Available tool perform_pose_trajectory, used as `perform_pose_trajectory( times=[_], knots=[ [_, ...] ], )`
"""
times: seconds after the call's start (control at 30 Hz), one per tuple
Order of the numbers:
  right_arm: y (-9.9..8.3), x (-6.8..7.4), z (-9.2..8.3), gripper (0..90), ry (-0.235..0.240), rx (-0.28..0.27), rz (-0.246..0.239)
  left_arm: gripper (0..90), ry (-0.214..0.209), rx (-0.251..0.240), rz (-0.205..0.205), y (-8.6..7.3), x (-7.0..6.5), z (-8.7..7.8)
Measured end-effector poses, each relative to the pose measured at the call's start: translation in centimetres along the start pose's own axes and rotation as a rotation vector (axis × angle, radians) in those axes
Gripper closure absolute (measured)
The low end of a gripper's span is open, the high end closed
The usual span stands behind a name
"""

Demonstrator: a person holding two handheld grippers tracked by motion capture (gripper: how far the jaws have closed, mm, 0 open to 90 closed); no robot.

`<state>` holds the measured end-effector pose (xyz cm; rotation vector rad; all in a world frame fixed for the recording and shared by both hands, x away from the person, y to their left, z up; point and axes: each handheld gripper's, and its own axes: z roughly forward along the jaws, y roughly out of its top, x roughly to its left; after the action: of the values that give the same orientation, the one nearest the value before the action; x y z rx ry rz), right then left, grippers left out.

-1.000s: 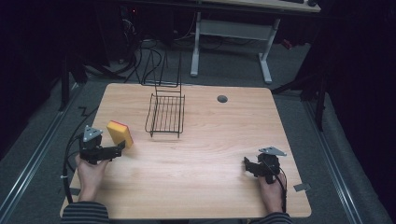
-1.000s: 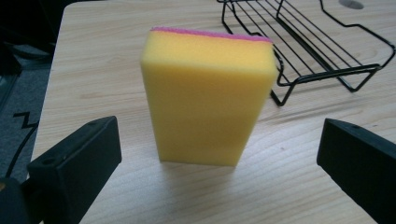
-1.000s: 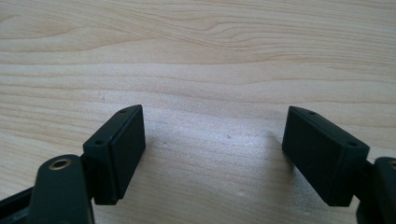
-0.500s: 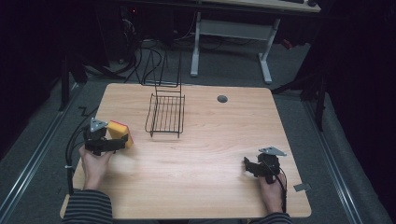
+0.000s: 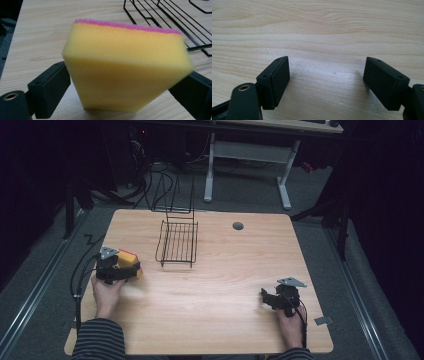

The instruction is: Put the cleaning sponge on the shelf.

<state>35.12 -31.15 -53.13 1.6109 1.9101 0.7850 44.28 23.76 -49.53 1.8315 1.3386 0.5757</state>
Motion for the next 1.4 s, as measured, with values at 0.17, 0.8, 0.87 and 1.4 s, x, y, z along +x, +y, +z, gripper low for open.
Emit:
perform_pose_trajectory(
  times=[0.17, 0.8, 0.87, 1.4],
  knots=[
    [0.0, 0.0, 0.0, 21.6, 0.001, 0.001, 0.000, 16.0, -0.002, 0.007, 0.012, -0.1, -0.2, 0.3],
    [0.0, 0.0, 0.0, 21.6, 0.002, 0.001, 0.001, 23.6, -0.040, 0.004, 0.055, 0.0, -0.6, -0.7],
    [0.0, 0.0, 0.0, 21.6, 0.002, 0.001, 0.001, 23.6, -0.045, -0.004, 0.060, 0.1, -0.8, -0.9],
    [0.0, 0.0, 0.0, 21.6, 0.005, 0.002, 0.000, 23.8, -0.111, -0.012, 0.092, 0.3, -1.7, -3.3]
  ],
)
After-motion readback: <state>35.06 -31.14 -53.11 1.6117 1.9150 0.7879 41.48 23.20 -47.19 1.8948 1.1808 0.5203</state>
